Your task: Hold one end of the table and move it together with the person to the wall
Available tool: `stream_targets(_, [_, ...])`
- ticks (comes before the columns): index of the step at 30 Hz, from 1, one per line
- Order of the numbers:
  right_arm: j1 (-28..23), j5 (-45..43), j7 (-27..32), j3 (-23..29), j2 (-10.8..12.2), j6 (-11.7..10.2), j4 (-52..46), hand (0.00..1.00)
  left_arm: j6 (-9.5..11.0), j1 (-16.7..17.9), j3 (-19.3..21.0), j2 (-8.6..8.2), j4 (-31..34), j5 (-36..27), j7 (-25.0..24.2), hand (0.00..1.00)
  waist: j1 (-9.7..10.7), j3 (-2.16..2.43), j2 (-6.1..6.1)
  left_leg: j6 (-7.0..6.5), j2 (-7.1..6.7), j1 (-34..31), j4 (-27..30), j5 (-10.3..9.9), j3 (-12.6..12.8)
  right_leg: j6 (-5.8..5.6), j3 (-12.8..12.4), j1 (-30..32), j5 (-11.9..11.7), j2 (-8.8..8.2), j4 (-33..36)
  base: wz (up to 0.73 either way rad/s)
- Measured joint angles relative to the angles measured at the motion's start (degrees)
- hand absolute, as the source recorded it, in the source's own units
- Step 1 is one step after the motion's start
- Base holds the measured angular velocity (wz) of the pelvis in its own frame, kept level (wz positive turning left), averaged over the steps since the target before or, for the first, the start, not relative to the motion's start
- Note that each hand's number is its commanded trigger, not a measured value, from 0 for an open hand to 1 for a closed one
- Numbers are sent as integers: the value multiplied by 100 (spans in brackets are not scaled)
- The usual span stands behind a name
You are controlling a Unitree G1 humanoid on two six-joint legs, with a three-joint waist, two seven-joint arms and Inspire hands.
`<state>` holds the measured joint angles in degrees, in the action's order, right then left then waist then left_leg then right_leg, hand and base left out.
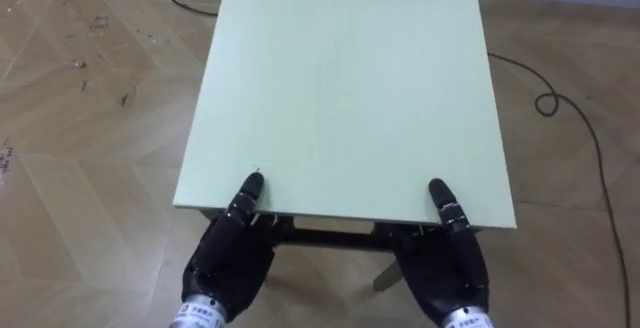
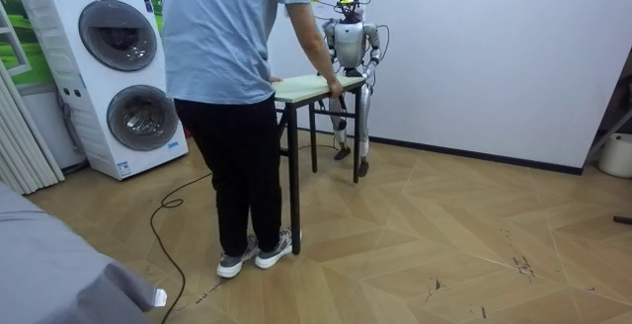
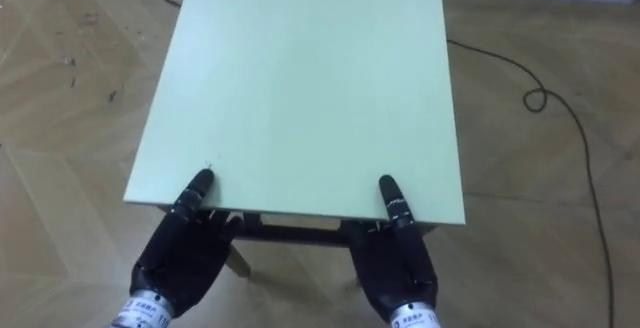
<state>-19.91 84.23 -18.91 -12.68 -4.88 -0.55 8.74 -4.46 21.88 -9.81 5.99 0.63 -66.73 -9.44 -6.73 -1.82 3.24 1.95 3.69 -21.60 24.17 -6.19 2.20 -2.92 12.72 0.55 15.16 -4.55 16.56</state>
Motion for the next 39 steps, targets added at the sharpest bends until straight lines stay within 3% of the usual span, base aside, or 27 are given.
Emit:
stream_targets(2, [2,-2,-23,1,-7,-88,-38,100,1,-70,-89,-9,-15,-37,4,100,2,-5,-72,97,7,33,-472,400,-176,231,-22,16,-121,148,-250,25])
stream_targets(3, [2,-1,-43,16,-12,-145,-94,100,5,-158,-115,-24,-29,-56,6,100,-24,-2,-77,187,-12,80,-977,802,-237,326,5,81,-180,196,-451,27])
stream_targets(4, [5,-6,-53,30,-26,-146,-132,100,20,-183,-108,-38,-28,-51,1,100,-39,0,-77,189,-10,87,-1108,892,-210,329,100,148,-178,194,-511,-7])
stream_targets(5, [83,-67,-81,31,-90,-133,-114,100,45,-185,-31,-149,-87,-47,-32,100,-85,-28,-161,75,100,-20,-559,513,24,379,324,287,-197,172,-432,-56])
stream_targets(6, [147,-126,-12,-20,-146,-88,-100,100,56,-59,13,-176,-106,-152,-73,100,-114,-10,-286,35,202,-100,534,-174,230,453,652,327,-240,223,-361,-71])
stream_targets(7, [167,-126,20,-35,-170,-59,-101,100,56,20,18,-170,-105,-231,-104,100,-115,-1,-355,43,240,-106,1075,-441,236,489,707,318,-263,274,-356,-71])
stream_targets(8, [176,-127,67,-95,-208,-43,-101,100,43,161,2,-163,-105,-373,-157,100,-113,32,-485,44,322,-29,1922,-792,225,532,931,314,-290,358,-324,-50])
stream_targets(9, [175,-136,72,-113,-267,42,-101,100,29,300,0,-139,-104,-483,-257,100,-58,31,-569,49,356,192,2429,-973,250,560,1108,288,-292,423,-282,-33])
stream_targets(11, [138,-154,73,-106,-279,153,-101,100,13,440,1,-73,-99,-515,-406,100,182,10,-612,-9,419,643,2632,-1068,236,589,1403,301,-279,444,-169,32])
stream_targets(12, [56,-154,72,-75,-278,186,-122,100,-15,451,0,-72,-96,-492,-423,100,288,10,-629,34,548,932,2586,-1113,251,620,1562,397,-244,416,24,57])
stream_targets(13, [45,-153,72,-73,-282,192,-122,100,-18,445,2,-72,-93,-445,-423,100,319,9,-628,71,602,1060,2481,-1148,259,621,1588,478,-210,388,152,46])
stream_targets(14, [37,-147,77,-54,-328,192,-120,100,-25,402,4,-76,-94,-377,-391,100,332,-16,-633,111,560,1156,2073,-1288,329,611,1568,655,-168,297,444,32])
stream_targets(15, [-25,-143,85,-49,-328,188,-124,100,-32,383,-19,-104,-94,-350,-313,100,337,-7,-580,97,398,1245,1668,-1294,338,681,1228,839,-191,279,591,39])
stream_targets(16, [-116,-123,68,-42,-336,167,-177,100,-34,344,-74,-77,-94,-342,-253,100,336,9,-571,105,210,1343,1195,-1298,197,828,709,1011,-242,408,531,32])
stream_targets(17, [-159,-119,60,-43,-334,160,-217,100,-34,328,-89,-61,-93,-342,-256,100,343,57,-543,173,84,1389,919,-1314,128,845,496,1099,-254,495,392,25])
stream_targets(18, [-158,-118,17,4,-352,128,-261,100,-53,249,-83,-76,-90,-338,-260,100,366,54,-587,313,15,1402,683,-1374,-13,838,508,1292,-435,416,228,0])
stream_targets(19, [-132,-120,12,16,-358,123,-265,100,-62,235,-75,-97,-90,-333,-260,100,317,36,-613,319,89,1370,868,-1398,14,806,624,1344,-504,387,239,-49])
stream_targets(21, [-4,-149,150,-119,-355,55,-229,100,-63,309,-21,-156,-92,-355,-241,100,253,29,-800,385,459,1581,1501,-1478,192,888,990,1360,-639,435,451,-53])
stream_targets(22, [23,-148,178,-116,-351,52,-229,100,-63,288,-21,-188,-92,-360,-199,100,314,16,-826,390,483,1635,1479,-1536,183,895,1083,1372,-643,429,487,10])
stream_targets(25, [171,-149,300,-55,-346,28,-236,100,-9,110,-59,-221,-92,-384,-23,100,486,14,-816,204,475,1638,1035,-1875,192,921,1329,1674,-732,292,664,16])
stream_targets(27, [220,-165,325,88,-330,30,-235,100,-7,-101,-143,-205,-101,-391,156,100,491,17,-792,98,338,1585,538,-1959,223,883,1383,1874,-886,147,721,20])
stream_targets(28, [219,-160,325,116,-331,32,-228,100,-7,-153,-168,-197,-110,-384,202,100,498,13,-774,65,289,1587,440,-1940,219,869,1386,1896,-922,101,699,24])
stream_targets(29, [221,-159,325,161,-314,54,-183,100,-8,-215,-184,-197,-143,-350,256,100,518,21,-719,-125,160,1580,278,-1833,232,850,1386,1944,-1023,-5,647,18])
stream_targets(30, [237,-164,274,181,-299,60,-85,100,-8,-233,-192,-192,-177,-304,265,100,531,22,-710,-224,107,1578,151,-1772,271,838,1382,1945,-1170,-28,511,0])
stream_targets(31, [234,-212,235,213,-252,69,-1,100,-8,-231,-192,-176,-205,-258,265,100,497,19,-683,-267,48,1575,107,-1710,311,843,1315,1966,-1328,-42,426,-10])
stream_targets(37, [84,-332,236,286,-191,264,25,100,-15,-90,-191,-120,-233,-244,259,100,563,25,-585,-476,-255,1579,7,-1477,386,774,1115,1956,-1692,-275,284,-1])
stream_targets(39, [64,-330,257,297,-160,301,28,100,-21,-83,-195,-122,-254,-261,268,100,623,25,-546,-571,-383,1552,2,-1407,398,674,930,1944,-1827,-358,224,13])
